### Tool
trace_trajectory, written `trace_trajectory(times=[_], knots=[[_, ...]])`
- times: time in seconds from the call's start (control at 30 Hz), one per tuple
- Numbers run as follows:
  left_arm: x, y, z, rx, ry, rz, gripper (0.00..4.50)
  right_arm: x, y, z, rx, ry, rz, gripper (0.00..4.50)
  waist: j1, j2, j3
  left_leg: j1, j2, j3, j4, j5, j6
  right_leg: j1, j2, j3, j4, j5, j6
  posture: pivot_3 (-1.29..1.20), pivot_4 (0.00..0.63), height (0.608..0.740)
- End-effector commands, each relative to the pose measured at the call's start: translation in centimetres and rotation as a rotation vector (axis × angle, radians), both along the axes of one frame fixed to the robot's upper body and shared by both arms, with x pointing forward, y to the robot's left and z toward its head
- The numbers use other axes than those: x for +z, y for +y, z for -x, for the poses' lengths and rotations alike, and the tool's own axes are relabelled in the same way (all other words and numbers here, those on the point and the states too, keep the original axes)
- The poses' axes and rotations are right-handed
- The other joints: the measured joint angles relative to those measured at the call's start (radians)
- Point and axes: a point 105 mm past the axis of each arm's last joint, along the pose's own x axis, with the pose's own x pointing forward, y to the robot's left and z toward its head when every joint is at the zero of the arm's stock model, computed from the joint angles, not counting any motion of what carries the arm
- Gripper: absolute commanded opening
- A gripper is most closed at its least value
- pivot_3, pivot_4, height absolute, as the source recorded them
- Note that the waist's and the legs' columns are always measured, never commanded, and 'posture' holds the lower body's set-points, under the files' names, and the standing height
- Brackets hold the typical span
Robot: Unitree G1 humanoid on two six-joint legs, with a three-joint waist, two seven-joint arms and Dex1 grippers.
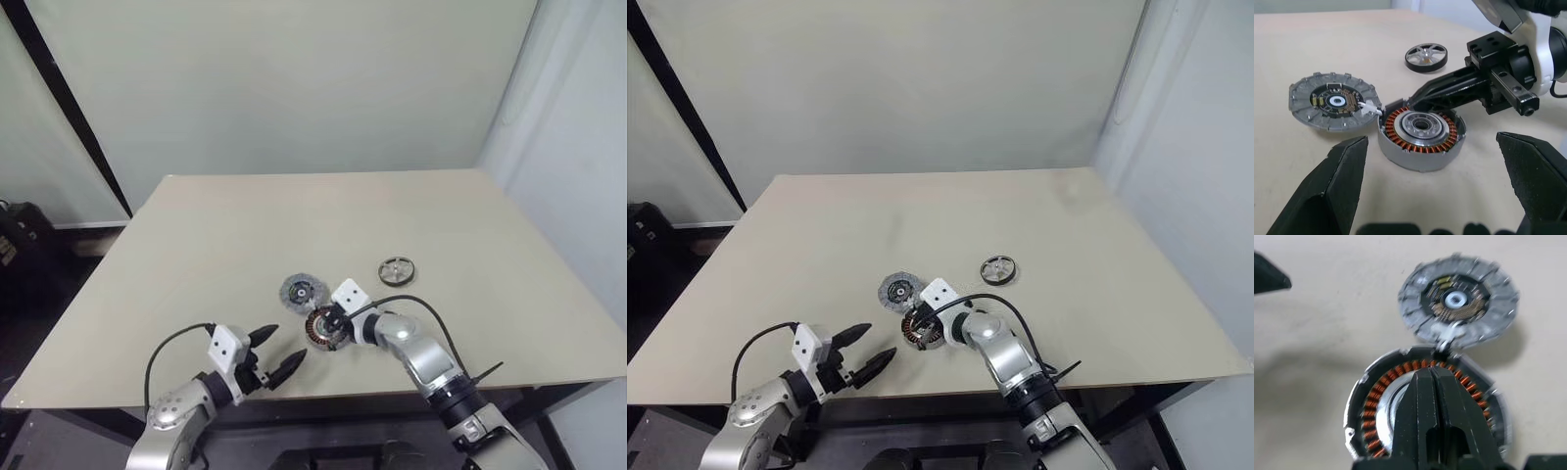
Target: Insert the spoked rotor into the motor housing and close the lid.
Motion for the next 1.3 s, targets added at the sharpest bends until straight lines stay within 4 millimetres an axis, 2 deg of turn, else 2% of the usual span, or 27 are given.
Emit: trace_trajectory(times=[0.03, 0.4, 0.57, 0.67, 1.03, 1.17, 1.3], knots=[[0.9, 0.3, -0.5, 0.016, -0.043, 0.006, 4.5, 2.2, 0.1, -0.5, 0.02, -0.055, -0.063, 0.62, 0.0, 0.0, 0.0, 0.0, 0.0, 0.0, 0.0, 0.0, 0.0, 0.0, 0.0, 0.0, 0.0, 0.0, 0.0, 0.0, 0.0, 0.74], [0.9, 0.9, -0.8, 0.04, -0.049, 0.0, 4.5, 2.7, -3.0, -1.1, -0.085, -0.041, -0.101, 4.47, 0.0, 0.0, 0.0, 0.0, 0.0, 0.0, 0.0, 0.0, 0.0, 0.0, 0.0, 0.0, 0.0, 0.0, 0.0, 0.0, 0.0, 0.74], [1.3, 0.8, -1.0, 0.033, -0.057, 0.008, 4.5, 3.0, -5.5, -2.0, -0.237, 0.001, -0.16, 4.47, 0.0, 0.0, 0.0, 0.0, 0.0, 0.0, 0.0, 0.0, 0.0, 0.0, 0.0, 0.0, 0.0, 0.0, 0.0, 0.0, 0.0, 0.74], [1.7, 0.8, -1.2, 0.033, -0.061, 0.026, 3.89, 2.9, -7.3, -2.5, -0.347, 0.04, -0.191, 4.5, 0.0, 0.0, 0.0, 0.0, 0.0, 0.0, 0.0, 0.0, 0.0, 0.0, 0.0, 0.0, 0.0, 0.0, 0.0, 0.0, 0.0, 0.74], [3.2, -0.1, -1.8, -0.012, -0.122, 0.033, 0.04, 3.7, -15.0, -5.1, -0.857, 0.135, -0.468, 4.5, 0.0, 0.0, 0.0, -0.001, 0.0, 0.001, 0.0, 0.0, 0.0, 0.0, 0.0, 0.0, 0.0, 0.0, 0.0, 0.0, 0.0, 0.74], [3.5, -0.3, -2.1, -0.02, -0.139, 0.03, 0.04, 3.1, -16.1, -6.2, -0.972, 0.245, -0.584, 4.5, -0.003, 0.001, 0.0, 0.0, 0.0, 0.001, 0.0, 0.0, 0.0, 0.0, 0.0, 0.001, 0.0, 0.0, 0.0, 0.0, 0.0, 0.74], [3.8, -0.2, -2.2, -0.023, -0.147, 0.025, 0.04, 2.5, -15.9, -7.1, -1.006, 0.339, -0.671, 4.5, -0.006, 0.001, 0.0, 0.0, 0.0, 0.001, -0.001, 0.0, 0.001, 0.0, 0.001, 0.001, 0.0, 0.0, 0.0, 0.0, 0.0, 0.74]])
